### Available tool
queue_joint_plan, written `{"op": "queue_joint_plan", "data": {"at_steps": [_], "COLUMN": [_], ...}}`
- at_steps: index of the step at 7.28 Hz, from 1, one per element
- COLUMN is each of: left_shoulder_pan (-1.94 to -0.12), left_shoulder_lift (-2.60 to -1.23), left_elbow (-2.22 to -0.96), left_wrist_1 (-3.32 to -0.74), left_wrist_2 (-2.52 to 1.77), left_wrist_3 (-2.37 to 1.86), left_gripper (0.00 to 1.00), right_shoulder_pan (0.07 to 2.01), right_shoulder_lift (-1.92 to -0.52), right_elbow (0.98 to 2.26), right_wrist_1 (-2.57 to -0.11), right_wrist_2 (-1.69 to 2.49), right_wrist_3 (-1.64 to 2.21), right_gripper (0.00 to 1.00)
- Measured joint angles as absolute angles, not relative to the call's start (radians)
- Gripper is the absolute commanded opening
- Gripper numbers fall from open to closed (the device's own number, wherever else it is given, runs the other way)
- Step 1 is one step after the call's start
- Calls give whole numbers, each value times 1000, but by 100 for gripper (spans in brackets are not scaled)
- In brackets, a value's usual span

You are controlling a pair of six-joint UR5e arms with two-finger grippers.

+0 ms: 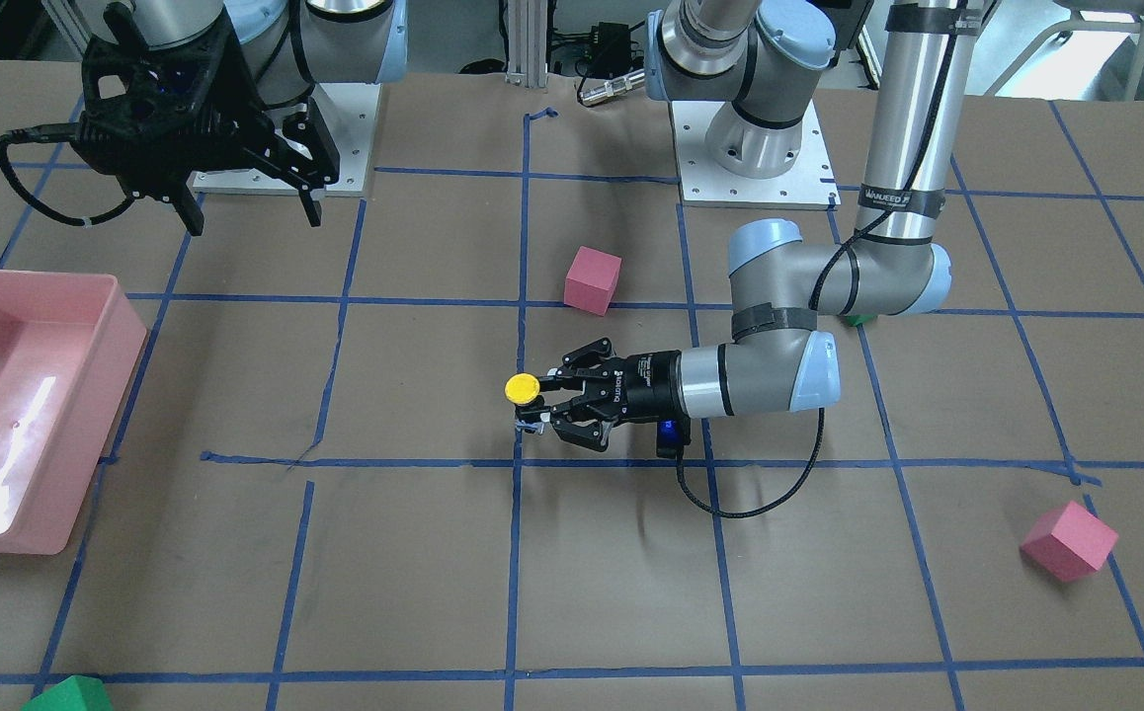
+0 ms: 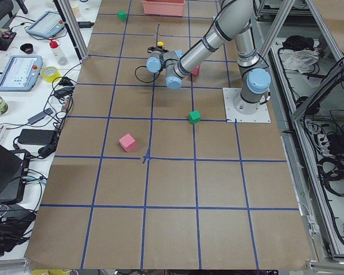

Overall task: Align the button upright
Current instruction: 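Set the switch upright on the table and open the left gripper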

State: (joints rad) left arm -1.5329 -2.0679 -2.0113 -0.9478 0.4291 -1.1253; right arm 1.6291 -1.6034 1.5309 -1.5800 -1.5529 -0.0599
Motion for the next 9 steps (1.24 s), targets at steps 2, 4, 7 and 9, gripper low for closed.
{"op": "queue_joint_plan", "data": {"at_steps": [2, 4, 7, 9], "left_shoulder_pan": [-1533, -1532, -1532, -1532], "left_shoulder_lift": [-2090, -2111, -2129, -2138], "left_elbow": [-2015, -2015, -2014, -2013], "left_wrist_1": [-986, -1011, -1018, -1019], "left_wrist_2": [429, 426, 435, 438], "left_wrist_3": [-1086, -1062, -1050, -1044], "left_gripper": [0, 0, 38, 80], "right_shoulder_pan": [1629, 1629, 1629, 1629], "right_shoulder_lift": [-1603, -1603, -1603, -1603], "right_elbow": [1532, 1532, 1532, 1532], "right_wrist_1": [-1580, -1580, -1580, -1580], "right_wrist_2": [-1552, -1552, -1552, -1552], "right_wrist_3": [-60, -60, -59, -59], "right_gripper": [100, 100, 100, 100]}}
